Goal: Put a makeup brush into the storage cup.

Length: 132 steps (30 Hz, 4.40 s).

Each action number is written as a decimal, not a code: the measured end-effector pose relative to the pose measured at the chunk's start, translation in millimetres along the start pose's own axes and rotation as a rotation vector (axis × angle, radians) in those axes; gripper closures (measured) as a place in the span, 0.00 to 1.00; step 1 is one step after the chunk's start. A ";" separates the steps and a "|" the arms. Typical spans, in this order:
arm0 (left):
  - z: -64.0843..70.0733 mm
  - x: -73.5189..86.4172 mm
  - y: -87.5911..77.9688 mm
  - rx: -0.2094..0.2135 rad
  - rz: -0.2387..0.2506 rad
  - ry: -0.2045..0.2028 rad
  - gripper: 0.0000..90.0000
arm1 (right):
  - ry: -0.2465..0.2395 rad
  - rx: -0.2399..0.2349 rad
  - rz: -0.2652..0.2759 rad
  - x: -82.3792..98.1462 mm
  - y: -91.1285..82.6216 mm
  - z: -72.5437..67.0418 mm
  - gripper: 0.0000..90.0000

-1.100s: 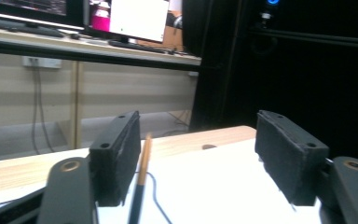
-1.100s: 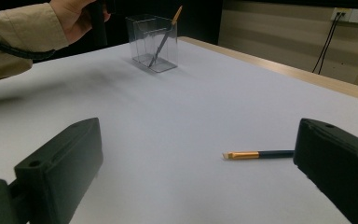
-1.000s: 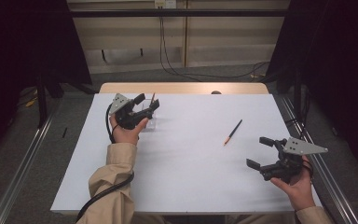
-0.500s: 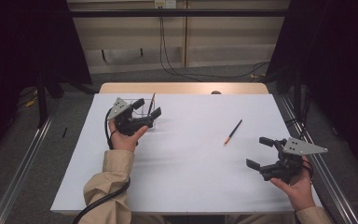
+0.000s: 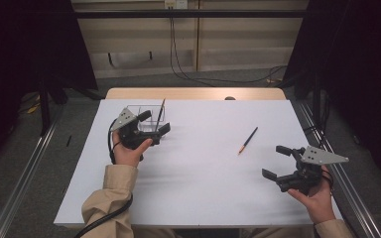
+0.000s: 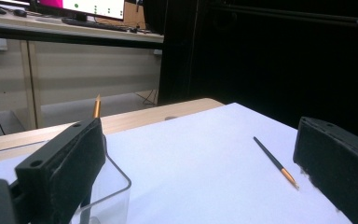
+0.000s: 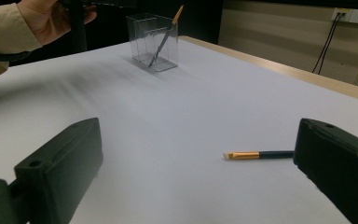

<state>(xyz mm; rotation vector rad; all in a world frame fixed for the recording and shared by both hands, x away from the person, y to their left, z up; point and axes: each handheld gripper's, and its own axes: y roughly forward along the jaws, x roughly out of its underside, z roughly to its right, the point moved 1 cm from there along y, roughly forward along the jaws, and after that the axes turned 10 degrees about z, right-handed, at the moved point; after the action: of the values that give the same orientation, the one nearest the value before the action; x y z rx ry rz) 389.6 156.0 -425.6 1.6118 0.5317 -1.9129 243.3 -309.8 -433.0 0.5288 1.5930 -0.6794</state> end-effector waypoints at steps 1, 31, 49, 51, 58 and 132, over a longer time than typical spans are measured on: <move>-0.3 -0.1 -1.6 0.001 0.000 0.003 0.01 | 0.000 0.000 0.000 0.0 0.0 0.0 0.01; 6.7 -0.8 -44.8 0.140 -0.073 0.058 0.00 | -0.001 -0.003 -0.001 -0.2 1.8 -1.5 0.01; 0.0 -0.6 -73.5 0.120 -0.067 0.061 0.00 | -0.003 -0.008 -0.002 -0.1 3.8 -2.6 0.01; -0.6 -0.2 -75.2 0.121 -0.065 0.064 0.00 | -0.003 -0.007 -0.001 -0.2 3.7 -2.5 0.01; -3.0 3.1 -82.9 0.120 -0.075 0.067 0.00 | -0.004 -0.009 -0.003 -0.2 4.1 -2.5 0.01; -9.9 6.6 -140.8 0.064 -0.085 0.122 0.00 | 0.028 0.043 0.020 -16.2 52.0 20.9 0.01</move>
<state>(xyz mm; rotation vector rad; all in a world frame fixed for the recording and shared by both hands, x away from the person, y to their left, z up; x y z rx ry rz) 304.4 267.5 -442.7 1.7820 0.6031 -1.9186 295.9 -286.1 -424.9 0.5878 1.5995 -0.6953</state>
